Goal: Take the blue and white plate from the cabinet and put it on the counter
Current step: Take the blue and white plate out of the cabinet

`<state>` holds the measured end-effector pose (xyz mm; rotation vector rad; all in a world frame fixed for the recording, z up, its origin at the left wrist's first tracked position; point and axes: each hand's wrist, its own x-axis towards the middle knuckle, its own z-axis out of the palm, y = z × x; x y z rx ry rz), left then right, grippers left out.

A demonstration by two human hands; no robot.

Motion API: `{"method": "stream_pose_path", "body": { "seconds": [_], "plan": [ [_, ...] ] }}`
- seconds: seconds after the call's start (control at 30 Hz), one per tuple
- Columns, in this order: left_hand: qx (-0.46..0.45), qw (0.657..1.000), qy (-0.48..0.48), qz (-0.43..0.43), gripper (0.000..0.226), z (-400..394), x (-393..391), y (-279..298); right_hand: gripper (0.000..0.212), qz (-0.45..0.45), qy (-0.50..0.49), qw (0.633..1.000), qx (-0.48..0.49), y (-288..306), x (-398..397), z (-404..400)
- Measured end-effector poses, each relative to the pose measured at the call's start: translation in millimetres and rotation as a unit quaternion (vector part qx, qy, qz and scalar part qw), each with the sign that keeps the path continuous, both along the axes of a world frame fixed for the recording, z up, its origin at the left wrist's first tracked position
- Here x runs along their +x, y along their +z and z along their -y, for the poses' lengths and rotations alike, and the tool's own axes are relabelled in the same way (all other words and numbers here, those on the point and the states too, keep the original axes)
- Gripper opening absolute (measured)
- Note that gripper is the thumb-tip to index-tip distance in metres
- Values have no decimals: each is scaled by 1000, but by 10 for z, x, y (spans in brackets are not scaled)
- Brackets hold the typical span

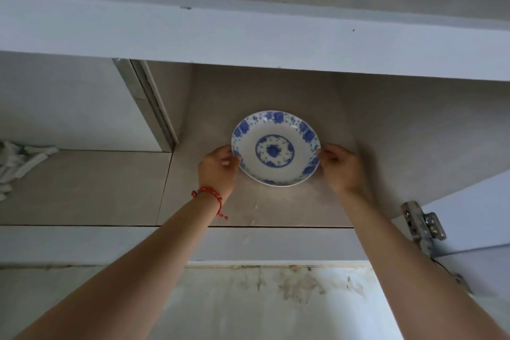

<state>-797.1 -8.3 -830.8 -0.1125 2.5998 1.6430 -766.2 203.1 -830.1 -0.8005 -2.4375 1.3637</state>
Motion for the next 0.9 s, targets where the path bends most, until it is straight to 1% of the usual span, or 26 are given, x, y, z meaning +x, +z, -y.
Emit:
{"method": "stream_pose_path", "body": {
  "seconds": [0.07,0.13,0.2,0.3,0.37,0.47,0.6,0.67,0.77,0.9],
  "plan": [
    [54,998,-4,21,20,-22,-35,-28,19,-15,-21,999,-23,-55,-25,17],
    [109,993,6,44,21,-41,-47,-40,19,-26,-34,997,-69,-98,-40,24],
    [143,988,17,52,23,-46,-35,-34,19,-33,-40,994,-100,-118,-21,26],
    [175,983,21,46,25,-18,34,-21,18,-53,-47,992,-102,-141,71,55],
    [174,984,21,32,27,11,125,3,18,-72,-53,991,-101,-136,188,103],
    [169,985,33,4,34,29,243,64,18,-109,-68,982,-139,-111,351,165],
    [179,982,58,-11,37,110,450,154,16,-126,-85,974,-166,-22,616,309],
    [158,985,64,1,31,184,659,275,26,-108,-97,975,-168,110,840,429],
    [150,987,56,-9,31,272,815,338,37,-127,-97,973,-167,203,995,516],
    [126,990,58,-4,34,430,1115,568,31,-106,-98,975,-166,478,1309,661]
  ]
}}
